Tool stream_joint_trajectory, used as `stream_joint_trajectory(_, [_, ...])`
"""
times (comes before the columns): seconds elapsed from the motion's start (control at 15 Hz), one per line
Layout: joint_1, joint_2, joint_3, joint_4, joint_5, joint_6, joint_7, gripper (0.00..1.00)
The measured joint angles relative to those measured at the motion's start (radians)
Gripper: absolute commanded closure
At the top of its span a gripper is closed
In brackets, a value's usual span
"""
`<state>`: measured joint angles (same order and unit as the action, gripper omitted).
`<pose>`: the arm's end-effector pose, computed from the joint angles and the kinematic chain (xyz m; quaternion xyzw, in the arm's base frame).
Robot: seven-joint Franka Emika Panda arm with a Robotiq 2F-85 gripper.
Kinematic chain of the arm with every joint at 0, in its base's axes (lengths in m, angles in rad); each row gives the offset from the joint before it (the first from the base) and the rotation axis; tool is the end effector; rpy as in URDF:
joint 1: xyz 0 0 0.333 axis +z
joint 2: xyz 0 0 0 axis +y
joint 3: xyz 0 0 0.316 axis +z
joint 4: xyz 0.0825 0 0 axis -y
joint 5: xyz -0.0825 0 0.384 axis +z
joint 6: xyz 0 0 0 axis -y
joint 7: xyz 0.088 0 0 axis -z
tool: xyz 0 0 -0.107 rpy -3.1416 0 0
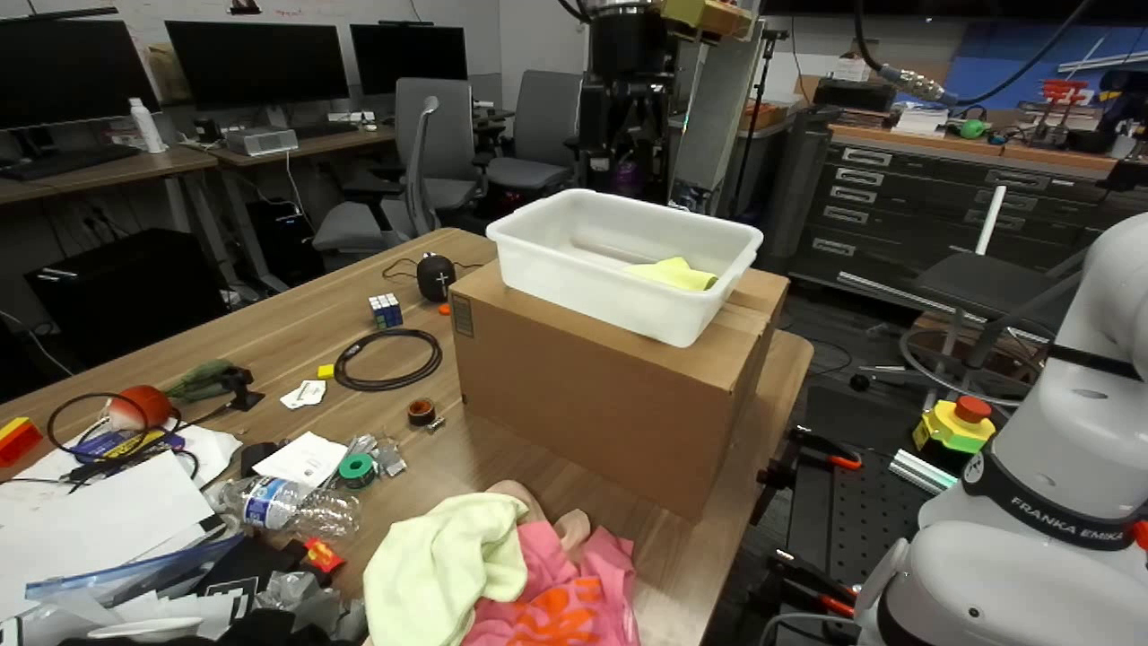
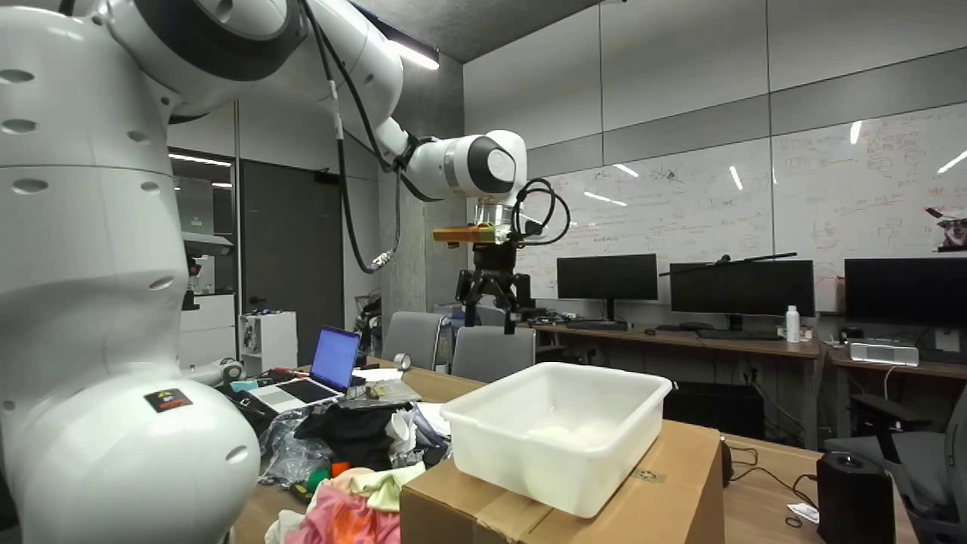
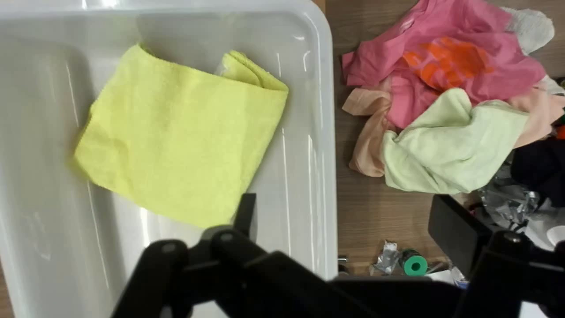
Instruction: Pick the cloths in the plastic box and put them on the table
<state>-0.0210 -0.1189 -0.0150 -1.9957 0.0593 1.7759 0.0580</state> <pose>0.5121 -0.0135 0.5044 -0.9968 0.0543 0.0507 0.0290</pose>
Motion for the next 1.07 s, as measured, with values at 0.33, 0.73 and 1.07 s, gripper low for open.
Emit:
stream_joint_trajectory(0.33, [-0.045, 0.007, -0.040, -0.064, 0.001, 0.006, 0.049, 0.00])
stream_joint_trajectory(0.73, [-0.077, 0.049, -0.065, -0.124, 0.003, 0.066, 0.115, 0.00])
stream_joint_trajectory(1.07, [-0.095, 0.101, -0.079, -0.160, 0.005, 0.117, 0.157, 0.00])
